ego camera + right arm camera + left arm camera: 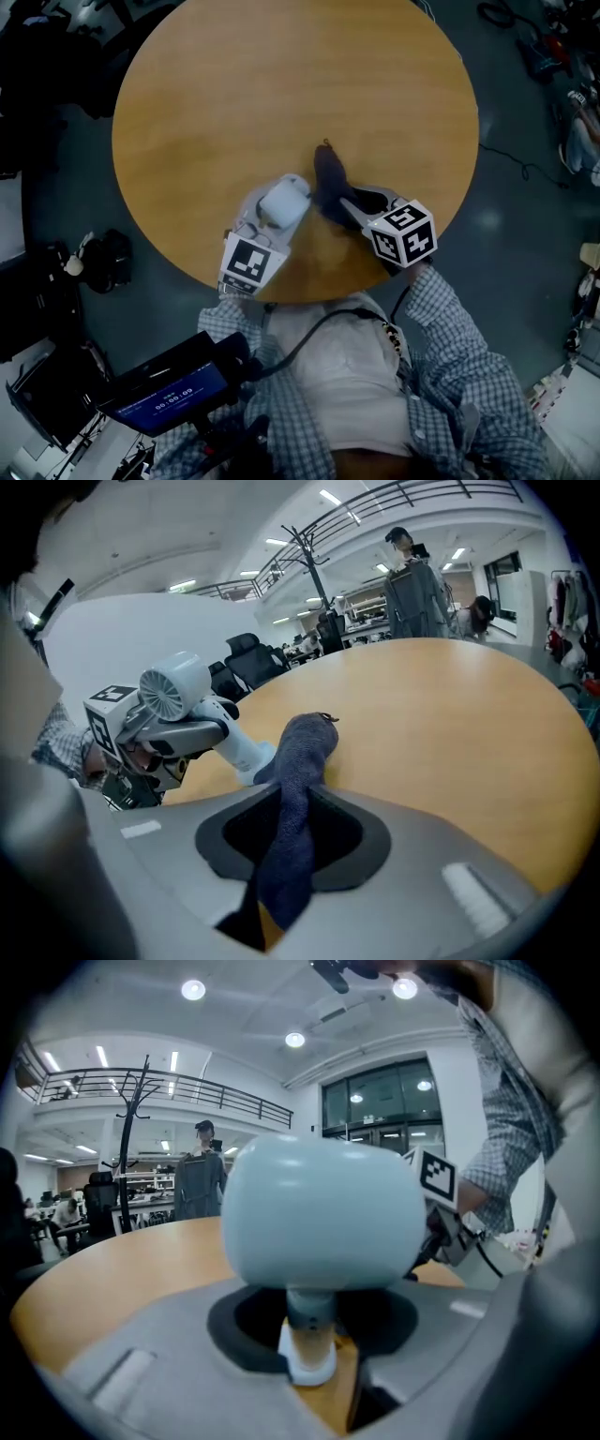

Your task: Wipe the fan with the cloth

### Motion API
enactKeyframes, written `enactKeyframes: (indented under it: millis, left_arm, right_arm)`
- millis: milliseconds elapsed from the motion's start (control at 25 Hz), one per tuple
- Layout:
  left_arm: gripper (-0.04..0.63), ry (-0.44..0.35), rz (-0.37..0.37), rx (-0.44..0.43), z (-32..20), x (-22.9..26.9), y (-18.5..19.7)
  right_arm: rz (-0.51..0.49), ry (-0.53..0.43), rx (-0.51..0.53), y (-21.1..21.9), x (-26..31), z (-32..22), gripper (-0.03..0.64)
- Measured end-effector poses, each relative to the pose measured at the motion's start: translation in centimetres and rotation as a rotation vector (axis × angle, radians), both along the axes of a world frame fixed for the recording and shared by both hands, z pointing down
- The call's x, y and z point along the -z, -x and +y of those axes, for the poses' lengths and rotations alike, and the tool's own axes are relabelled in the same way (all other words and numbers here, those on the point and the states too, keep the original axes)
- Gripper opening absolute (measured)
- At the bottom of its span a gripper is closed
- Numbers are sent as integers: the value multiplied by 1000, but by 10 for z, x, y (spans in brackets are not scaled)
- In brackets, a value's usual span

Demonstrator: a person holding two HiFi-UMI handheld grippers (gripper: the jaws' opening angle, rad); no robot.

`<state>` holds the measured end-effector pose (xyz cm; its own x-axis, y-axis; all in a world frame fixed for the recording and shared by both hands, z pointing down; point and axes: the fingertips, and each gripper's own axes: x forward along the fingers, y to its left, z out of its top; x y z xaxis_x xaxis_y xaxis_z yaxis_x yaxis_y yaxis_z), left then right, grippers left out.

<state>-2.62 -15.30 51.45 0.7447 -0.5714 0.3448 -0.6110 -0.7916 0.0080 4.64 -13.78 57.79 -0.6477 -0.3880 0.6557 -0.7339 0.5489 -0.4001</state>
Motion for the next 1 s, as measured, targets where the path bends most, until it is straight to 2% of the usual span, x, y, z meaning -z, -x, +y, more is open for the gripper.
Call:
enactKeyframes:
  millis: [200, 440, 680, 880, 1000]
  left_arm:
    - [138, 20, -13, -7, -1, -11, -1]
    - [138, 31, -2, -22, 0, -14, -5]
    - [141, 57, 15, -5, -2, -15, -11]
    - [213, 102, -8, -19, 6, -25, -6]
    - [215, 124, -16, 0, 12, -30, 5]
  right_arm:
    - [38, 36, -10, -4, -17, 3, 87]
    - [122, 2, 23, -4, -26, 7, 98]
    - [93, -10, -36, -13, -25, 4, 130]
    - [63, -45, -96, -21, -14, -2, 190]
    - [34, -70, -153, -30, 0, -7, 199]
